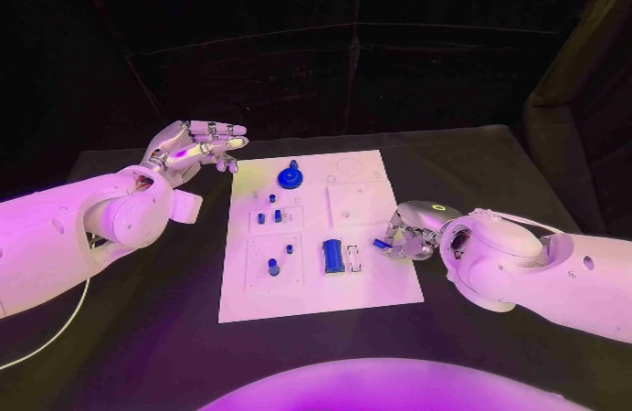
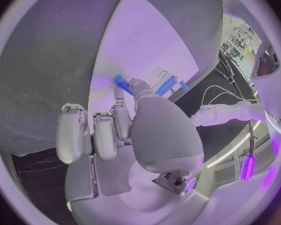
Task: Assemble the parts on the task board
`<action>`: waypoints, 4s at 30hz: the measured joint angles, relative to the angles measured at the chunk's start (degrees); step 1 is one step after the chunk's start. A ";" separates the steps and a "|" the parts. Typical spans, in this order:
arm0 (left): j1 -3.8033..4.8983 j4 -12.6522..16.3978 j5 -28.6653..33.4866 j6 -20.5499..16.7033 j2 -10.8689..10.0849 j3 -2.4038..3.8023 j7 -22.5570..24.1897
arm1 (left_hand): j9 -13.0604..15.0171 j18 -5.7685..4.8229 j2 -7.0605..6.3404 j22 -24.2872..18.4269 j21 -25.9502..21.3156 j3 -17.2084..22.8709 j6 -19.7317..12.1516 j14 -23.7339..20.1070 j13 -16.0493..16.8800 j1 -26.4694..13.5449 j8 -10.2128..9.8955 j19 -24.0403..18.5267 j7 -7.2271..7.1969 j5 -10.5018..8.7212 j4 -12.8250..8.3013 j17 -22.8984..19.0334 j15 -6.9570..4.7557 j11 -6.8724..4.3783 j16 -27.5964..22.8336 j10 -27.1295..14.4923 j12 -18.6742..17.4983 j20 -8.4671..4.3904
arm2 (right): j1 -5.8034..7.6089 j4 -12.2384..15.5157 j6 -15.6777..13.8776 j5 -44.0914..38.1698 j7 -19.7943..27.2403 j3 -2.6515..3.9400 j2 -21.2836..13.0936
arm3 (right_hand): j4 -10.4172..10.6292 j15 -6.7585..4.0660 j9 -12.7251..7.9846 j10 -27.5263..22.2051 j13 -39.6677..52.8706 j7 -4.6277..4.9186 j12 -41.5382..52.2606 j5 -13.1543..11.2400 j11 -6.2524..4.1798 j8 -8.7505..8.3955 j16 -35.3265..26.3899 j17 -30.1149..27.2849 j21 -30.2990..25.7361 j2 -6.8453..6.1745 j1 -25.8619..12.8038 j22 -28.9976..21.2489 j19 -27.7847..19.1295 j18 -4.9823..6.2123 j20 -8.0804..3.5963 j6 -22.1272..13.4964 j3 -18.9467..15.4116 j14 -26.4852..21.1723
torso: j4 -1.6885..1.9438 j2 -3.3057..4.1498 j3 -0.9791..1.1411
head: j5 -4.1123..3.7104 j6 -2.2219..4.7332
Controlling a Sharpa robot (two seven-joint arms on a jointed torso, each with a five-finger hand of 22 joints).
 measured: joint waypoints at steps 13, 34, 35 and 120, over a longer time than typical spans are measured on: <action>-0.01 0.17 0.00 0.05 -0.20 -0.01 -0.02 | 0.00 0.00 0.00 0.00 0.00 0.00 0.00 0.00 0.00 0.00 0.00 0.00 0.00 0.00 0.00 0.00 0.00 0.00 0.00 0.00 0.00 0.00 | -0.03 1.43 -4.84 6.44 0.01 0.00 1.00 | 1.41 -0.03 0.11 0.02 -1.24 -0.05 0.21 0.44 -0.02 -0.02 0.00 0.04 0.00 -3.62 -2.57 0.00 0.00 0.00 0.00 0.60 5.24 0.00 | 0.00 0.01 -0.05 | 0.53 -0.32; -0.01 0.40 0.00 0.16 -0.36 -0.01 -0.07 | 0.00 -0.01 0.00 0.00 0.00 0.00 0.00 0.00 0.00 0.00 0.00 0.00 0.00 0.00 0.00 0.01 0.00 0.00 0.00 0.00 0.00 0.00 | -0.03 0.23 -4.28 14.43 -0.01 -0.02 4.49 | 3.95 -0.03 1.41 0.76 -1.25 -1.33 1.83 1.89 -0.76 0.98 0.24 0.03 0.46 -5.16 -7.75 -0.01 -0.20 0.01 -0.20 4.00 5.03 0.00 | -0.03 0.03 -0.02 | 0.94 -0.68; -0.01 0.40 0.00 0.16 -0.36 -0.01 -0.07 | 0.00 0.00 0.00 0.00 0.00 0.00 0.00 0.00 0.00 0.00 0.00 0.00 0.00 0.00 0.00 0.01 0.00 0.00 0.00 0.00 0.00 0.00 | -0.03 0.17 -4.23 14.54 -0.03 -0.02 4.58 | 3.95 -0.03 1.42 0.85 -1.25 -1.36 1.83 1.89 -0.84 1.00 0.24 0.03 0.46 -5.16 -7.75 0.00 -0.20 0.00 -0.20 4.02 5.03 -0.01 | -0.03 0.03 -0.02 | 0.96 -0.70; -0.01 0.25 0.00 0.14 -0.47 -0.02 -0.09 | 0.00 0.00 0.22 0.00 0.00 -0.16 0.00 -0.21 0.01 0.22 0.00 0.00 0.00 0.00 -0.16 -0.12 -0.20 -0.21 0.00 -0.21 0.00 0.00 | 0.00 -2.85 0.68 13.85 4.47 0.00 4.74 | 3.27 -0.42 5.91 0.84 -1.20 -1.32 1.33 -19.03 -0.83 1.85 0.51 0.04 0.45 -1.10 -6.58 0.01 -0.19 0.01 -0.59 3.52 -10.29 -0.01 | -0.08 -0.01 0.00 | 1.12 -0.74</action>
